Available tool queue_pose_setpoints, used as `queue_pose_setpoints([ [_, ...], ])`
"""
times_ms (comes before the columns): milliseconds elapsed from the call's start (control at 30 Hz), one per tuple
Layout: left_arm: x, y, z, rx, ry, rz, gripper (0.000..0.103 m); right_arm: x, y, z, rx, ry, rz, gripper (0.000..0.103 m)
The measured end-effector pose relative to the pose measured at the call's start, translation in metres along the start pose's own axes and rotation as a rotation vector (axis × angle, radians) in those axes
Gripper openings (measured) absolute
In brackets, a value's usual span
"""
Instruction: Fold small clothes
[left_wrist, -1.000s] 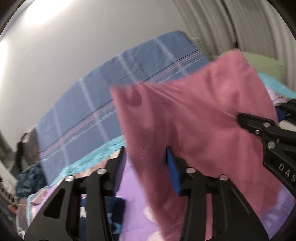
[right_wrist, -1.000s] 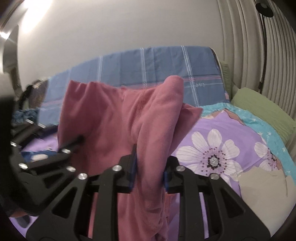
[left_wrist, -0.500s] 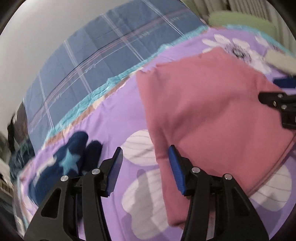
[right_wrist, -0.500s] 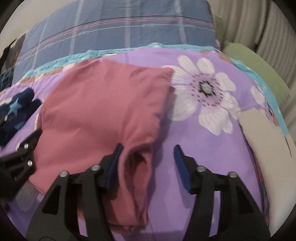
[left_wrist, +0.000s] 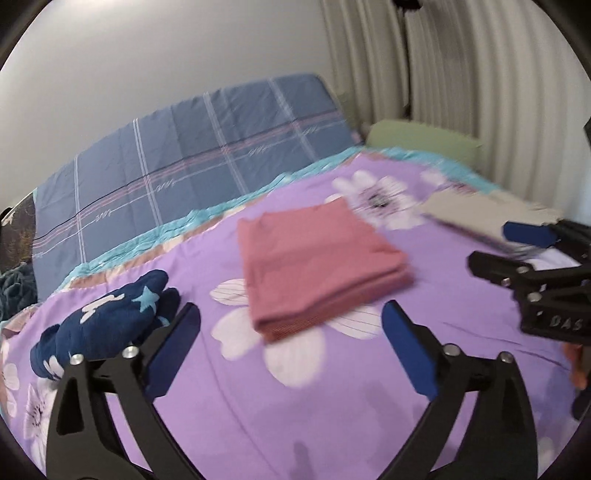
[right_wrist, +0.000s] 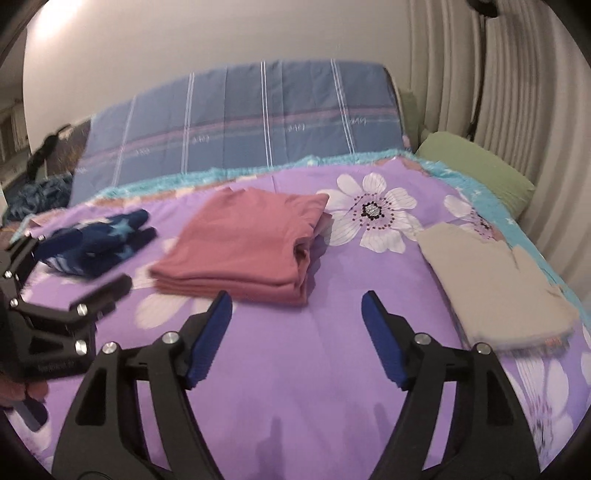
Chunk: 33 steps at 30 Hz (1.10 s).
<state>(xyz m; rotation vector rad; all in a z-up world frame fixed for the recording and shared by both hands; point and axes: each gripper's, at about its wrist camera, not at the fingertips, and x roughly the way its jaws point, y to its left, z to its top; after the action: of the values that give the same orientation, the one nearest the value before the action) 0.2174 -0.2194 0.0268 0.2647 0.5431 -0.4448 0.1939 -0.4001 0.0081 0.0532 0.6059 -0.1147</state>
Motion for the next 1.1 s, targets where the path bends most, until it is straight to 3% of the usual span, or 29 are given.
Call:
queue_pose_setpoints([
  [200, -0.077, -0.014, -0.010, -0.040, -0.082, 0.021, 0.102, -0.082, 0.011, -0.016, -0.006, -0.116, -0.036, 0.082],
  [500, -0.154, -0.024, -0.026, -0.080, -0.145, 0.180, 0.102, -0.168, 0.025, -0.040, -0.005, -0.210, -0.037, 0.088],
  [767, -0.196, -0.034, -0.047, -0.112, -0.126, 0.164, 0.102, -0.206, 0.036, -0.063, -0.002, -0.238, -0.042, 0.089],
  [933, -0.205, -0.037, -0.059, -0.118, -0.108, 0.178, 0.102, -0.209, 0.043, -0.075, -0.041, -0.252, -0.114, 0.090],
  [1100, -0.209, -0.036, -0.065, -0.140, -0.094, 0.168, 0.102, -0.208, 0.039, -0.082, -0.006, -0.219, -0.097, 0.090],
])
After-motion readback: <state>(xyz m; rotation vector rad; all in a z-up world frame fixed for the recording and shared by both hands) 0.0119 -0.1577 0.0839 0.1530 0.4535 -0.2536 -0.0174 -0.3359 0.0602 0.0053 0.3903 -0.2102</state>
